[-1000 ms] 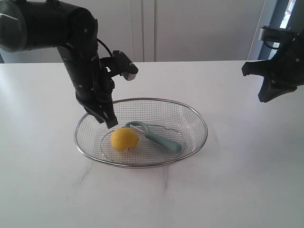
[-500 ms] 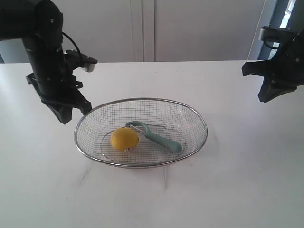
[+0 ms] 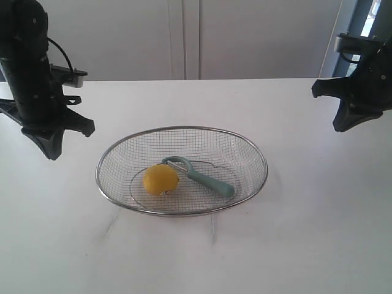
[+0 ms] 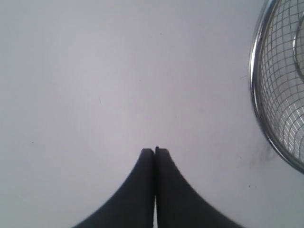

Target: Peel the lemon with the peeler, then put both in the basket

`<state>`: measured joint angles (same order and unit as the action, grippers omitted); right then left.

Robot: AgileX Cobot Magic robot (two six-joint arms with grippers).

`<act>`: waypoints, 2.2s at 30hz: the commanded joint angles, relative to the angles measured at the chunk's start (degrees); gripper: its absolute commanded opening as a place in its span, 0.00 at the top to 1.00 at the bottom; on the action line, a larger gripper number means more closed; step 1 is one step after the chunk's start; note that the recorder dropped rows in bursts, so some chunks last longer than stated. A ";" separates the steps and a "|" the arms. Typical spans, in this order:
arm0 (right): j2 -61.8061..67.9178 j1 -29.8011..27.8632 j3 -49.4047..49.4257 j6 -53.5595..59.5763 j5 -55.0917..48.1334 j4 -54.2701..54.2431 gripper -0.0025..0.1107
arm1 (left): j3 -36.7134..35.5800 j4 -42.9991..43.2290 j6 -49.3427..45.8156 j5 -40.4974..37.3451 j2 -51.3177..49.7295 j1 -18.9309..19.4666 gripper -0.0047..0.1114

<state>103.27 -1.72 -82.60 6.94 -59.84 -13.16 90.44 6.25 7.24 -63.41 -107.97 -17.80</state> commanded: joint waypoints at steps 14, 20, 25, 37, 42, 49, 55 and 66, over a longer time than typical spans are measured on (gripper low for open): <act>-0.60 -0.62 0.00 -0.21 0.23 -0.03 0.98 | 0.29 0.00 0.37 -2.01 0.70 0.16 0.96; -0.60 -0.62 0.00 -0.21 0.23 -0.03 0.98 | 0.29 0.00 1.49 -6.48 1.72 0.16 0.96; -0.60 -0.62 0.00 -0.21 0.23 -0.03 0.98 | 0.29 -0.16 1.99 -6.55 5.63 0.16 0.96; -0.60 -0.62 0.00 -0.21 0.23 -0.03 0.98 | -1.24 -4.42 1.99 -6.55 20.59 0.16 0.96; -0.60 -0.62 0.00 -0.21 0.23 -0.03 0.98 | -6.23 -4.42 3.19 -6.55 28.35 0.16 0.96; -0.60 -0.62 0.00 -0.21 0.23 -0.03 0.98 | -13.31 -4.42 4.74 -6.55 39.26 0.16 0.96; -0.60 -0.62 0.00 -0.21 0.23 -0.03 0.98 | -17.43 -4.42 4.74 -6.55 46.62 0.16 0.96; -0.60 -0.62 0.00 -0.21 0.23 -0.03 0.98 | -21.77 -3.24 4.74 -6.55 56.63 0.16 0.96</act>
<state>103.27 -1.72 -82.60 6.71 -59.84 -13.16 69.07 2.91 11.48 -64.87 -53.45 -17.76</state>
